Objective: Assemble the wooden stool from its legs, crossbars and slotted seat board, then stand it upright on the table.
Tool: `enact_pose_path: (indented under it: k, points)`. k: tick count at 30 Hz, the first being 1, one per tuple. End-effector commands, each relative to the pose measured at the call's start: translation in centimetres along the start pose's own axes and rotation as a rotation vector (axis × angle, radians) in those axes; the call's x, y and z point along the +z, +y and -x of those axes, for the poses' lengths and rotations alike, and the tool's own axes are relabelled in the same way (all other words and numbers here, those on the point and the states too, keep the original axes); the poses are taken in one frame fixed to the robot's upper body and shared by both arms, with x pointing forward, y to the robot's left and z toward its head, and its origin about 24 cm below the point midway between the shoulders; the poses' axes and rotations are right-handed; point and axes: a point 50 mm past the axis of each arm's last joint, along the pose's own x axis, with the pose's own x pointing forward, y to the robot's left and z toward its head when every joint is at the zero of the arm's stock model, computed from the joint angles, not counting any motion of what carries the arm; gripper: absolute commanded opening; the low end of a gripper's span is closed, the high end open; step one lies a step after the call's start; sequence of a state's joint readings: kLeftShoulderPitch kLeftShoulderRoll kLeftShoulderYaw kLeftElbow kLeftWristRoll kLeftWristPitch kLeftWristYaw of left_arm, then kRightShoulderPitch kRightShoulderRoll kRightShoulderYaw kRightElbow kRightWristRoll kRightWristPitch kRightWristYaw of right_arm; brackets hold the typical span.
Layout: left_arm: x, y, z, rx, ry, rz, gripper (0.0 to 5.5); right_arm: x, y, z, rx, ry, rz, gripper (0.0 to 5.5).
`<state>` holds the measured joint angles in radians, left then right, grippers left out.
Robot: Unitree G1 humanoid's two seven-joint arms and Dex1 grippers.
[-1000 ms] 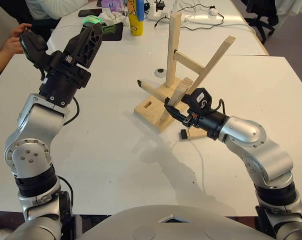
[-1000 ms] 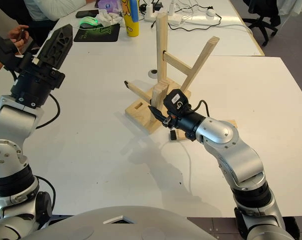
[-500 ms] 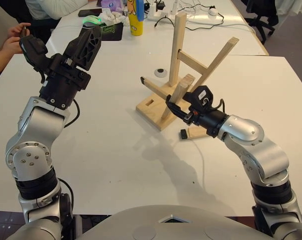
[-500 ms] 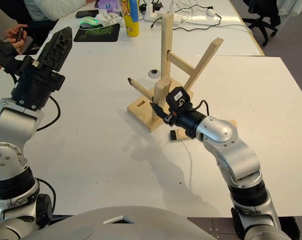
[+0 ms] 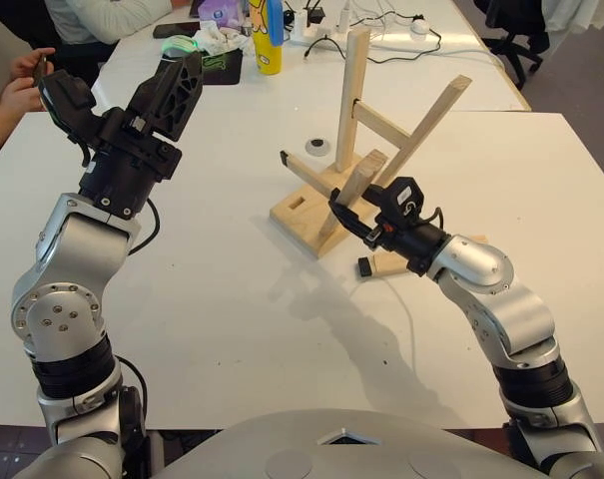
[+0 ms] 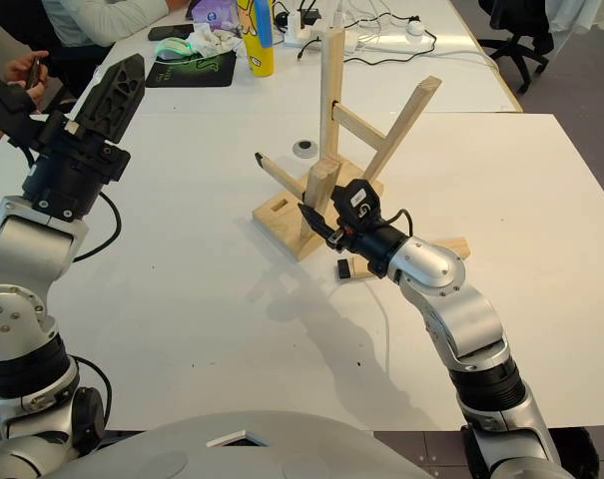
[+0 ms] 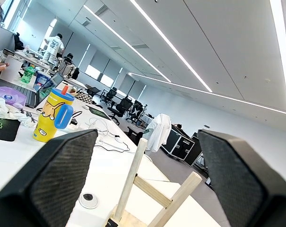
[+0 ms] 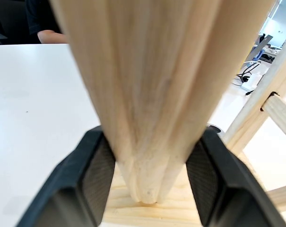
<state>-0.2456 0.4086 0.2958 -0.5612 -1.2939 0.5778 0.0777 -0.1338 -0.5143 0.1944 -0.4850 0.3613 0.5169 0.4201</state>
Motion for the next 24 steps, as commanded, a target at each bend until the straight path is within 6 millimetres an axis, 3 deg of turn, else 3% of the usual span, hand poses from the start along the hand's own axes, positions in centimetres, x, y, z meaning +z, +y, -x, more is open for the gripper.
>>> enact_pose_path:
  k: [1,6,10,13,14,17,24]
  points:
    - [0.1,0.0,-0.1,0.006,0.013,-0.021,3.92,-12.0,1.6,4.4,0.061,0.61,-0.253,2.05]
    - [0.1,0.0,-0.2,0.002,0.014,-0.02,3.92,-12.8,0.9,5.8,0.127,0.659,-0.165,2.05]
    - [0.1,0.0,-0.1,0.003,0.009,-0.021,3.92,-15.2,-0.1,7.4,0.123,0.718,-0.132,2.05]
    - [0.1,-0.1,0.0,0.006,0.006,-0.02,3.92,-15.5,-0.6,7.8,0.222,0.668,-0.121,2.05]
    - [0.0,-0.1,0.1,0.008,0.004,-0.019,3.92,-15.3,-1.0,7.9,0.264,0.638,-0.113,2.05]
    - [0.0,-0.1,0.1,0.011,-0.001,-0.017,3.92,-12.0,-2.1,7.8,0.474,0.472,-0.055,2.05]
    - [0.0,0.0,0.1,0.014,-0.017,-0.011,3.92,-8.1,-5.6,6.8,0.715,0.415,0.128,2.05]
